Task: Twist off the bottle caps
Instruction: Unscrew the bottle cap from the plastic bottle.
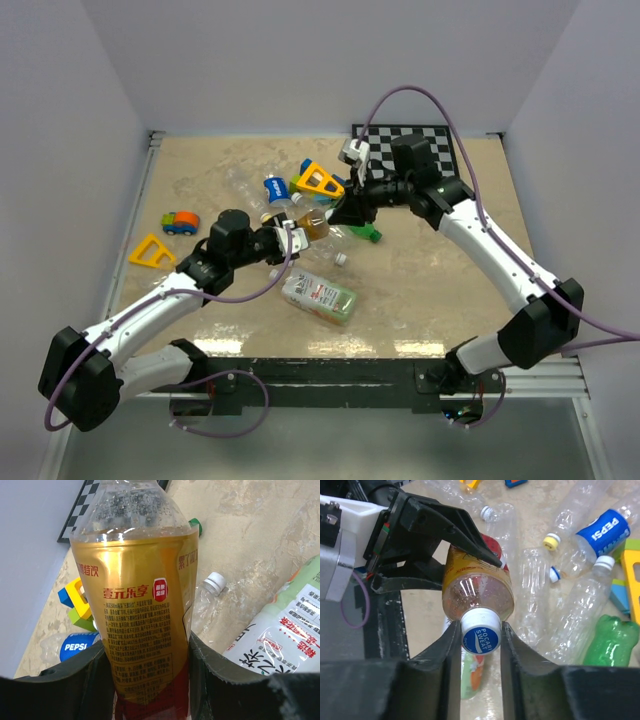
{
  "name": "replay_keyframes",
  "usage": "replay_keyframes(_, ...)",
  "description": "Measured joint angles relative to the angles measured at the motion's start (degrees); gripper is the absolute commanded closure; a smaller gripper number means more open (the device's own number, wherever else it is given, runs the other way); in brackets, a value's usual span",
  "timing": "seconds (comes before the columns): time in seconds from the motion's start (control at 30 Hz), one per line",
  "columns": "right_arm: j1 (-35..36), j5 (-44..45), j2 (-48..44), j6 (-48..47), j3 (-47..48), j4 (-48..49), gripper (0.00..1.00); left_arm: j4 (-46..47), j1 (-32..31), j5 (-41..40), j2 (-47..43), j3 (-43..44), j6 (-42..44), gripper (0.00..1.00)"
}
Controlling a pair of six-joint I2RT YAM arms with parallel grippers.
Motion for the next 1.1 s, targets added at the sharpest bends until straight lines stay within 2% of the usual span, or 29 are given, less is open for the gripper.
replay_keyframes(0.03,0.1,0.1,0.4,-0.4,0.7,-0.7,1.0,-0.2,0.0,-0.1,0.0,0.0,-0.1,1.0)
replay_keyframes(0.17,0.1,-0.5,2.5,-3.1,3.3,-4.1,1.0,-0.6,0.0,-0.9,0.0,0.0,-0.2,1.0)
replay_keyframes(0.27,0.4,-1.8,4.5,-10.5,7.2,-9.9,1.0,-0.7,0.0,-0.7,0.0,0.0,-0.1,1.0)
replay_keyframes(0.4,0.9,-3.9,9.5,-36.8,16.8,-24.3,1.0,-0.3,0.0,-0.3,0.0,0.0,-0.2,1.0)
replay_keyframes(0.43,1.0,-3.9,9.7,-40.2,17.4,-25.5,1.0,-0.4,0.0,-0.3,0.0,0.0,-0.2,1.0)
replay_keyframes(0.5,1.3,-3.7,9.6,-53.1,17.7,-28.5,1.0,-0.7,0.0,0.0,0.0,0.0,-0.2,1.0)
replay_keyframes(0.6,1.9,-2.5,7.7,-66.0,16.4,-29.5,1.0,-0.2,0.0,0.6,0.0,0.0,-0.1,1.0)
replay_keyframes(0.7,2.1,-2.1,6.7,-73.5,16.4,-30.5,0.99,1.0,0.0,0.9,0.0,0.0,0.0,1.0)
replay_keyframes(0.73,2.1,-2.1,6.7,-74.7,16.4,-30.7,0.94,1.1,0.0,0.9,0.0,0.0,0.0,1.0)
replay_keyframes(0.8,2.1,-2.2,6.7,-76.2,16.2,-30.6,0.75,1.0,0.0,0.9,0.0,0.0,0.1,1.0)
replay_keyframes(0.83,2.1,-2.3,6.4,-76.4,15.6,-30.2,0.65,1.0,0.0,0.9,0.0,0.0,0.1,1.0)
replay_keyframes(0.87,2.1,-2.4,5.9,-76.1,14.9,-29.7,0.46,0.9,0.0,1.0,0.0,0.0,0.1,1.0)
replay_keyframes(0.9,2.1,-2.6,5.3,-75.3,14.0,-29.0,0.34,0.8,0.0,1.2,0.0,0.0,0.1,1.0)
replay_keyframes(0.97,2.1,-2.4,3.9,-71.9,12.6,-27.0,0.22,0.5,0.0,1.7,0.0,0.0,0.1,1.0)
replay_keyframes(1.0,1.9,-2.4,3.3,-69.6,12.4,-25.9,0.09,0.3,0.0,1.9,0.0,0.0,0.1,1.0)
replay_keyframes(1.03,1.6,-2.4,2.8,-67.4,12.4,-24.6,0.02,0.1,0.0,2.0,0.0,0.0,0.1,1.0)
replay_keyframes(1.1,1.0,-3.0,1.6,-63.8,12.4,-23.1,0.02,-0.1,0.0,2.2,0.0,0.0,0.1,1.0)
